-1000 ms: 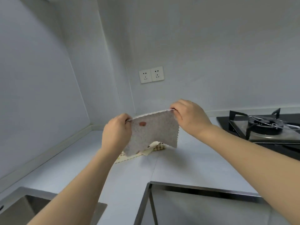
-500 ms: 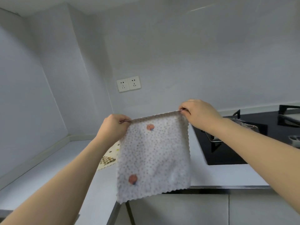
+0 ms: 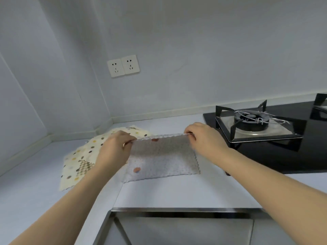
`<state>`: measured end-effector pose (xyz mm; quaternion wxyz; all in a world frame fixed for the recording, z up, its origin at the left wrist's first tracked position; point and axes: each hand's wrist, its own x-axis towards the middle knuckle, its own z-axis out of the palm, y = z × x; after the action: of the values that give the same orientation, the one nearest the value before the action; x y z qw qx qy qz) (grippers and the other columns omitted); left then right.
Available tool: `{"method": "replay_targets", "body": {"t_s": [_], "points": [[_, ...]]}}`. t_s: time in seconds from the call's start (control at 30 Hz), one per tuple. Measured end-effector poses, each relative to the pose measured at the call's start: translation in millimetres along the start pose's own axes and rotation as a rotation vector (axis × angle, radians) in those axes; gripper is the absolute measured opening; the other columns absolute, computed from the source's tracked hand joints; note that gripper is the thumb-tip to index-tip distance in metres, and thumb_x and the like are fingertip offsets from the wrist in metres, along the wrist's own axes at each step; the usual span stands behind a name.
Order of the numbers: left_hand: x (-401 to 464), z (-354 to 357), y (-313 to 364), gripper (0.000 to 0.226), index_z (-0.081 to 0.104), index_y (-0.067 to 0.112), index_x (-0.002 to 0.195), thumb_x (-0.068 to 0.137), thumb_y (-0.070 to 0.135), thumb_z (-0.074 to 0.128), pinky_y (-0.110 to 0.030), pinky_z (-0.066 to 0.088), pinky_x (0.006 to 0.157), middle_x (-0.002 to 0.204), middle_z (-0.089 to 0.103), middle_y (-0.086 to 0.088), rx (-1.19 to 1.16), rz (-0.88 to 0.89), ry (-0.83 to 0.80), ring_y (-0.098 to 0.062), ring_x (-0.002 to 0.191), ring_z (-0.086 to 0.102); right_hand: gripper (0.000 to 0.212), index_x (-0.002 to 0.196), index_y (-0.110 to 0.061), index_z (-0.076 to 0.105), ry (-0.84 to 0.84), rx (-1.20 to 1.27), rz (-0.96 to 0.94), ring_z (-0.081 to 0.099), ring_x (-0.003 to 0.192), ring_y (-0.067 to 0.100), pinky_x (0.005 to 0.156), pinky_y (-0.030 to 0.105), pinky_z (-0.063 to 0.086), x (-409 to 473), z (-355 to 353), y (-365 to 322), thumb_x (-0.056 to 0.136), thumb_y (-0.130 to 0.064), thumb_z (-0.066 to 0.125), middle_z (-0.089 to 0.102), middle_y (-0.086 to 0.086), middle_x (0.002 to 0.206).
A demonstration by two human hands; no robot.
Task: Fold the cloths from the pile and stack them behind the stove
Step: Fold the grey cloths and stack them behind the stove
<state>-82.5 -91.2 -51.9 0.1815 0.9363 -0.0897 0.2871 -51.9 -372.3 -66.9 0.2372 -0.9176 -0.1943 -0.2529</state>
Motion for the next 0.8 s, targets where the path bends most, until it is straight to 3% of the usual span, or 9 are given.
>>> {"method": "replay_targets", "body": {"t_s": [0.13,0.2,0.37,0.5,0.63,0.7,0.8], "points": [[-68,14,-22,0.025,0.077,0.019,0.101,0.087,0.004,0.063,-0.026,0.048,0.079,0.106,0.067,0.004,0.095,0.095,-0.137,-0.019,0.091,0.063,0.025,0.11,-0.021,0.065,-0.11,-0.092,-0.072,0.056,0.101,0.018,0.072,0.03,0.044,-57,18,-3,0.096,-0.018,0.045,0.058,-0.005,0.113],[-85,20,-32,0.027,0.076,0.019,0.106,0.088,0.003,0.062,-0.023,0.045,0.084,0.11,0.069,0.002,0.072,0.048,-0.198,-0.022,0.099,0.064,0.025,0.111,-0.02,0.065,-0.152,-0.118,-0.069,0.054,0.103,0.018,0.071,0.029,0.041,-74,28,-5,0.097,-0.019,0.044,0.059,-0.004,0.112],[-83,27,-38,0.03,0.072,0.017,0.116,0.093,0.006,0.055,-0.018,0.037,0.093,0.124,0.064,0.0,0.042,0.018,-0.227,-0.021,0.112,0.059,0.026,0.107,-0.02,0.069,-0.116,-0.13,-0.018,0.056,0.099,0.019,0.071,0.027,0.038,-82,35,-7,0.097,-0.02,0.045,0.061,-0.003,0.106],[-80,28,-45,0.034,0.063,0.02,0.129,0.098,0.02,0.049,-0.02,0.031,0.102,0.135,0.054,0.004,0.054,0.071,-0.294,-0.018,0.121,0.048,0.029,0.116,-0.028,0.066,-0.207,-0.09,0.031,0.049,0.109,0.016,0.093,0.031,0.041,-79,36,-5,0.093,-0.032,0.049,0.056,-0.009,0.114],[-75,27,-49,0.031,0.064,0.022,0.126,0.099,0.029,0.05,-0.024,0.037,0.094,0.12,0.056,0.003,0.074,0.107,-0.279,-0.019,0.109,0.05,0.035,0.124,-0.035,0.057,-0.284,-0.099,0.092,0.04,0.118,0.013,0.105,0.034,0.031,-76,34,-7,0.091,-0.041,0.05,0.049,-0.013,0.122],[-74,28,-52,0.021,0.071,0.017,0.11,0.097,0.021,0.055,-0.033,0.046,0.082,0.103,0.061,-0.001,0.103,0.175,-0.241,-0.024,0.094,0.055,0.033,0.123,-0.035,0.056,-0.289,-0.096,0.11,0.039,0.118,0.013,0.105,0.035,0.029,-75,35,-8,0.091,-0.041,0.05,0.047,-0.013,0.12],[-74,31,-55,0.012,0.067,0.011,0.092,0.094,0.011,0.056,-0.037,0.044,0.069,0.088,0.06,-0.003,0.141,0.183,-0.202,-0.025,0.079,0.051,0.035,0.124,-0.032,0.055,-0.29,-0.086,0.135,0.038,0.119,0.012,0.106,0.034,0.028,-73,37,-6,0.092,-0.043,0.051,0.046,-0.015,0.12]]}}
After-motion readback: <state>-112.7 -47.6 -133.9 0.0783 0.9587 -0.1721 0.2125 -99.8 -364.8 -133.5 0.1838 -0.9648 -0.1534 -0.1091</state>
